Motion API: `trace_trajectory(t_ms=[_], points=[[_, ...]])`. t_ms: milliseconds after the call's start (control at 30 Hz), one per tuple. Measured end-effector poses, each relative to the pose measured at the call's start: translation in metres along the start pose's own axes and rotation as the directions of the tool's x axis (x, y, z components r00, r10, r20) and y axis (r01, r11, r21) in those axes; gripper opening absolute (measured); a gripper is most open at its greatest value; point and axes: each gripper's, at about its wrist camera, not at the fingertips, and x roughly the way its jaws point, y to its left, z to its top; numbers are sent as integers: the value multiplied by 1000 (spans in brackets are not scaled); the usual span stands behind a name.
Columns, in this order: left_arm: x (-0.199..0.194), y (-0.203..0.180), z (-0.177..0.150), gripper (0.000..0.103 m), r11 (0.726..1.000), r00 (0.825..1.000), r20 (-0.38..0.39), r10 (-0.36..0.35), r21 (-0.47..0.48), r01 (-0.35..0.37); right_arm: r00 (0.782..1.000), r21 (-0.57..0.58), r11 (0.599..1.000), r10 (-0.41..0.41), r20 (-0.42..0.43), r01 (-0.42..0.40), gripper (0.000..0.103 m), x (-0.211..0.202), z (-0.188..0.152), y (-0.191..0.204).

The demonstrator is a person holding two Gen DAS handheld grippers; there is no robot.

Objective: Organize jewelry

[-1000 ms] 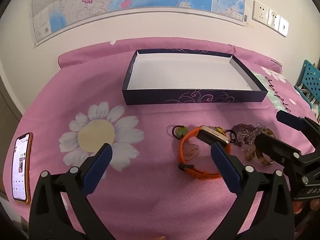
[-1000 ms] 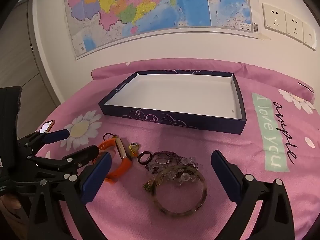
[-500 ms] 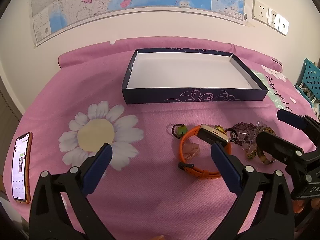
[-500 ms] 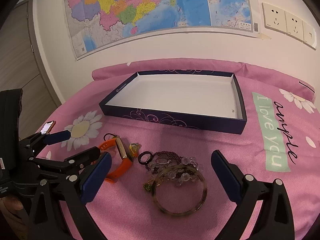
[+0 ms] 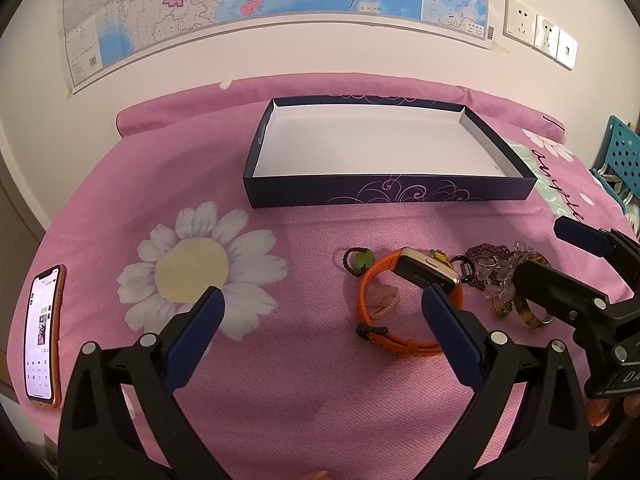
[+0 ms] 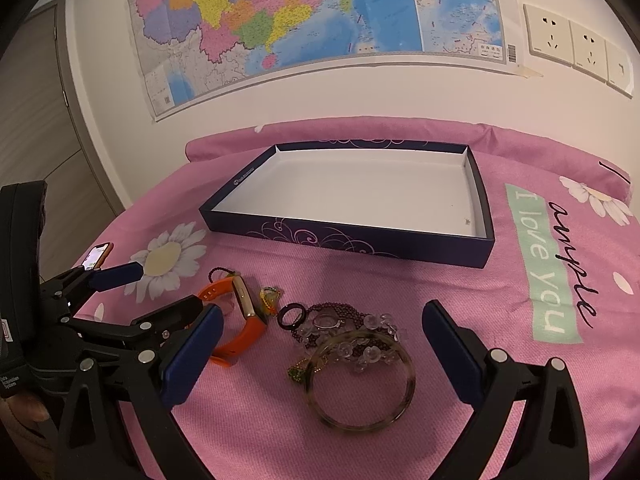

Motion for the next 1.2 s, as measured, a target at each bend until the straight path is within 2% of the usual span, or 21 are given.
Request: trace_trajectory(t_ms=[1200], points=[[0,0,0,97,1000,1000,6,6,4,-6,1000,10,1000,19,-3,-19,96,2,1,0]])
